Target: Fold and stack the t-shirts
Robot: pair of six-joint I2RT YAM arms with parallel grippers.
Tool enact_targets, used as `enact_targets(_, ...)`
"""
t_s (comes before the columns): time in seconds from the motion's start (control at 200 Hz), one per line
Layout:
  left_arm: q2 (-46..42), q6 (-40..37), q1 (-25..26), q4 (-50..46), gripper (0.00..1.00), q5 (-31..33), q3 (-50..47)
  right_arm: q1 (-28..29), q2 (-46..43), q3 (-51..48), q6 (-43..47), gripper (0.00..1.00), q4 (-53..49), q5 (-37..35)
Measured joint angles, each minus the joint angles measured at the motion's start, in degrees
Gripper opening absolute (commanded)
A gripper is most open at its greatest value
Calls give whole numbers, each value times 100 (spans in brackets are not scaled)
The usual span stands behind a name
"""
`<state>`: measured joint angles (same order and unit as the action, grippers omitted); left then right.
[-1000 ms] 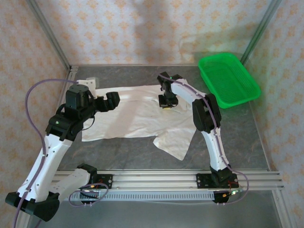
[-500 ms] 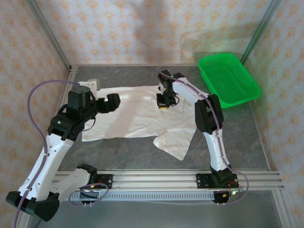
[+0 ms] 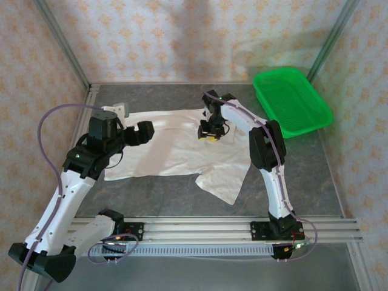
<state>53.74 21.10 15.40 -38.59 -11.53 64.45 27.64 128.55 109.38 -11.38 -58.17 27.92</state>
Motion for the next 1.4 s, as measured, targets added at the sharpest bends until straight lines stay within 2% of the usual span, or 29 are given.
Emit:
enact_targets(0.215,42,2,0,11,94,0,-68,-603,-684,-715,-442,48,225,-588)
enact_targets(0.41,155,2,0,26,94,0,-90,-1158,-925,-1270,-769,47,684,-651)
enact_targets(0.731,243,81,0,83,94,0,-146,-1119,-807,-1585,-1095,33,1058,-754)
enact_targets(0.861,284,151,0,146,94,-50,-245,-1123,-662,-1598,-1117,32,1097,-802)
enact_targets(1.046,566,439,35,632,92,-485,-481,-1126,-717,-1827,-1119,33,1174,-815)
enact_targets(1.401,1652,990,675,1567,91,-815,-726,-1130,-1185,-2555,-1268,36,1353,-654)
